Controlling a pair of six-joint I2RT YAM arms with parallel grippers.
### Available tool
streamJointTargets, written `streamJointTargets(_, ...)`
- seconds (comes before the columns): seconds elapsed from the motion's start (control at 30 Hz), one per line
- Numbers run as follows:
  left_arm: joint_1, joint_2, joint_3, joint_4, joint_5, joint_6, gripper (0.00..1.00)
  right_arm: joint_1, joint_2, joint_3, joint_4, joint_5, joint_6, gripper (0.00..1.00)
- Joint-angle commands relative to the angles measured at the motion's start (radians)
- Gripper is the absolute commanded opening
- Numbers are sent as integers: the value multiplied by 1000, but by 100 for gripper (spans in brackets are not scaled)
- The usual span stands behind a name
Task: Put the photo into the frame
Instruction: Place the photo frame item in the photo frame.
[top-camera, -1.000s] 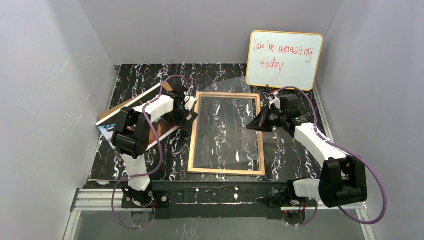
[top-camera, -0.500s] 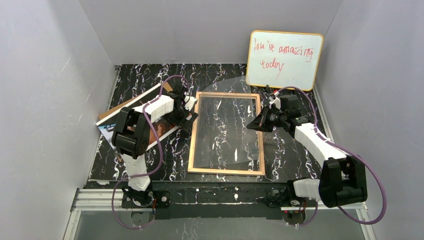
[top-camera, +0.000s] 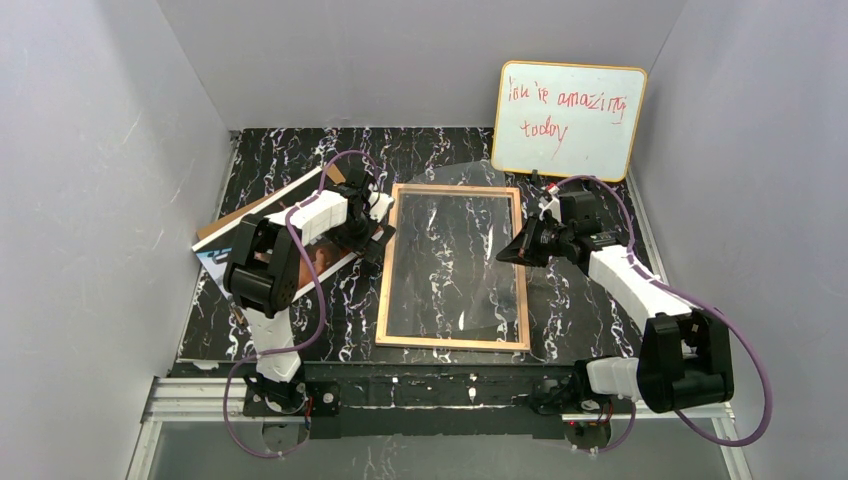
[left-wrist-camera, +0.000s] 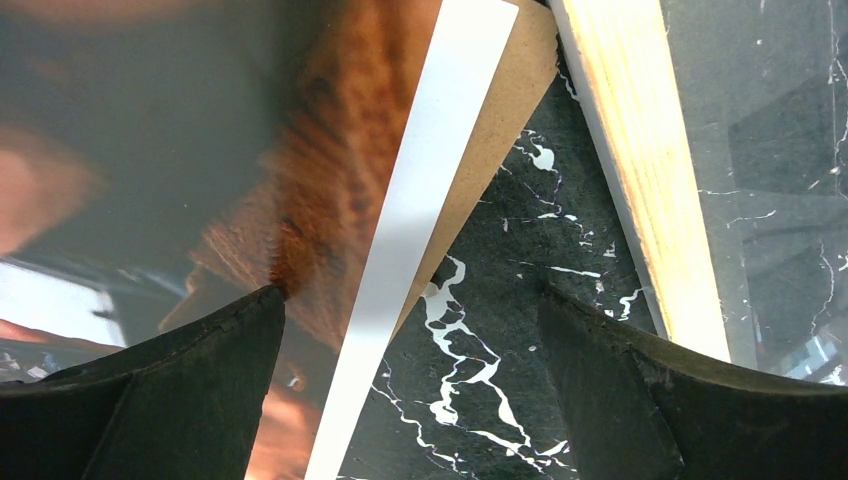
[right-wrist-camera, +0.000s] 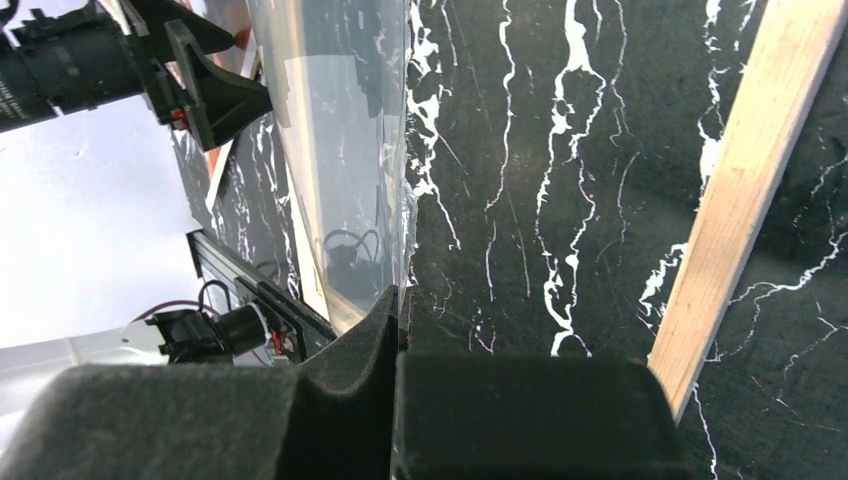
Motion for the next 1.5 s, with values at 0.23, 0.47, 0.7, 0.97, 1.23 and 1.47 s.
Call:
streamJointTargets(0.23,7,17,-50,-24,21,4,95,2,19,-3,12,3,-10,2)
streamJointTargets(0.47,7,15,-57,-21,22,6,95,1,14,-5,41,-5,-7,2)
streamJointTargets(0.7,7,12,-67,-17,16,13,95,3,8,-50,139,-39,13,2)
streamJointTargets(0.97,7,14,-75,-11,16,18,95,2,-36,-129,224,-31,63,1)
streamJointTargets(1.23,7,12,-74,-12,16,22,95,3,11,-120,210,-25,35,26)
streamJointTargets(1.47,7,12,-76,-10,13,22,95,2,53,-91,152,39,-36,43)
